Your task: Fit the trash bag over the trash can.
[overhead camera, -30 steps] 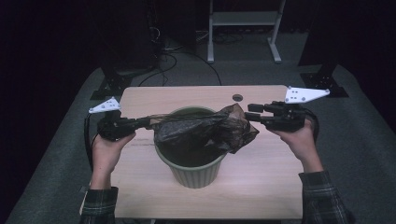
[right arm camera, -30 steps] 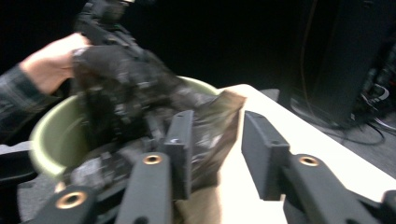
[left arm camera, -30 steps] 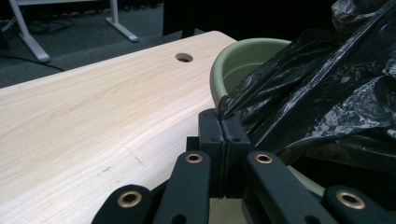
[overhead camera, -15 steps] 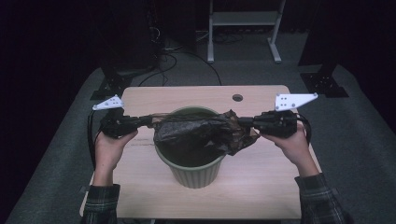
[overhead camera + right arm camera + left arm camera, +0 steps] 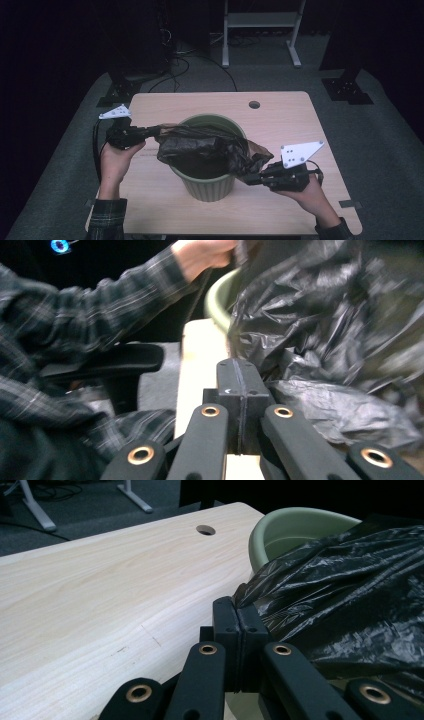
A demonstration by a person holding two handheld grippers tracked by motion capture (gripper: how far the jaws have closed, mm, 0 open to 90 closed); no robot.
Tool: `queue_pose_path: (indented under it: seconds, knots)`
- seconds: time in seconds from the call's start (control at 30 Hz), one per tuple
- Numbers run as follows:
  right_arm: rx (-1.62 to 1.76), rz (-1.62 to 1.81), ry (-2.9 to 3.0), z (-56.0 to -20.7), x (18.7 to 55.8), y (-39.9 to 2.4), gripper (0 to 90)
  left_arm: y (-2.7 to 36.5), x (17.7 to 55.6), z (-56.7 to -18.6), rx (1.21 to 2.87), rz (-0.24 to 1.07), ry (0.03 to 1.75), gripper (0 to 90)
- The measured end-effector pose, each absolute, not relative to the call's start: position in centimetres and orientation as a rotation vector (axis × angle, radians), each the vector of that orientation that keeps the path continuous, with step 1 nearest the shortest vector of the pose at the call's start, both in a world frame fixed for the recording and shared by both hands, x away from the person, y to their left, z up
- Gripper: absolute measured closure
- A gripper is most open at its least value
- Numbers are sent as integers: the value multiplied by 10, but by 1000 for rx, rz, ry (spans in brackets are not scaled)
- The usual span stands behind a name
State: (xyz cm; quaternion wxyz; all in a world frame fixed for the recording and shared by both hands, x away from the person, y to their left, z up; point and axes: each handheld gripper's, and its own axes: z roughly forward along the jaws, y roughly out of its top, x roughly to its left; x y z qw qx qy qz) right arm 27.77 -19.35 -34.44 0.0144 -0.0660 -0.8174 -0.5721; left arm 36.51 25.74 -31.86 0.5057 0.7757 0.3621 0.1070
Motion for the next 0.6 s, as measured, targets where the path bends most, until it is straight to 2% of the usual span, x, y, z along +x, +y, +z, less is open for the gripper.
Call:
queue_pose_path:
  seconds: [0.6]
  knots:
    - [-207, -1404, -2668, -422, 265, -154, 900, 253, 371, -323, 1894, 252, 888, 896]
